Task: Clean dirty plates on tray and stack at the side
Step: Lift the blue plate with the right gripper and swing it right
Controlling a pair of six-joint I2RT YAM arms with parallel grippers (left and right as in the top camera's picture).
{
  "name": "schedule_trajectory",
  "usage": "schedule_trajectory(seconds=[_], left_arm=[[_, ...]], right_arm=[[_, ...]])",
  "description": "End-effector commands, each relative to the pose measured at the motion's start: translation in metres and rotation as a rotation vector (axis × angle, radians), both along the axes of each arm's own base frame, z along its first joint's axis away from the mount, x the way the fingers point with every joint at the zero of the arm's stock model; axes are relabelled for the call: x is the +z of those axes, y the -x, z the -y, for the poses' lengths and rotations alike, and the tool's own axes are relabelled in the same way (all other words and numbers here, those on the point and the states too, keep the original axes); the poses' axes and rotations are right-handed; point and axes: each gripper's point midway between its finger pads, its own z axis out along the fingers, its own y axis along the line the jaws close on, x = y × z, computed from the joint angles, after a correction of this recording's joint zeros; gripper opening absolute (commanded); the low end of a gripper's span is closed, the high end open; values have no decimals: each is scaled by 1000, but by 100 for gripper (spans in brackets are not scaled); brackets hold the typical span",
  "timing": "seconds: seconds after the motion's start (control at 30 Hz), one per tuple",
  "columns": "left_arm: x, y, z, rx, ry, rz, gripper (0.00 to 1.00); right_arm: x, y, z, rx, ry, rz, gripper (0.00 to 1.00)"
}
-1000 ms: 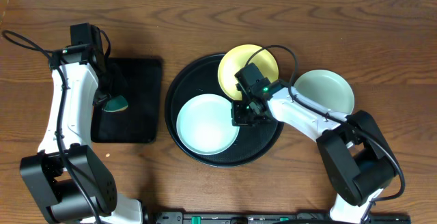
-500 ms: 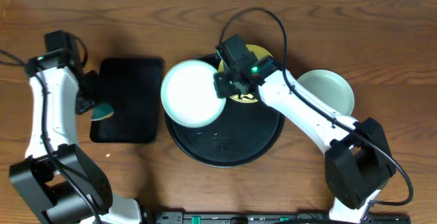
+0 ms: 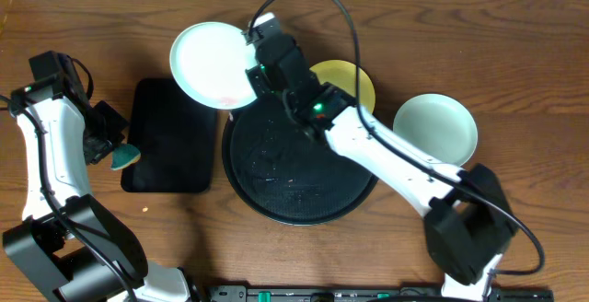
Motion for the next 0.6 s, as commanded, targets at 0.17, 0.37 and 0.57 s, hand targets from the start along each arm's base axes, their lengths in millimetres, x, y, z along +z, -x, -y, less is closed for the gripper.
schedule_trajectory(seconds=[0.17,0.37,0.57], left_arm=[[13,-4,-1,12,-10,38,7],[13,-4,-1,12,-11,38,8],[13,-4,-1,9,-11,38,8]], right_arm=[[-45,18,-57,168,192,129,1],[-21,14,-67,144,146,232,1],[2,8,-73,165,156,352,1]])
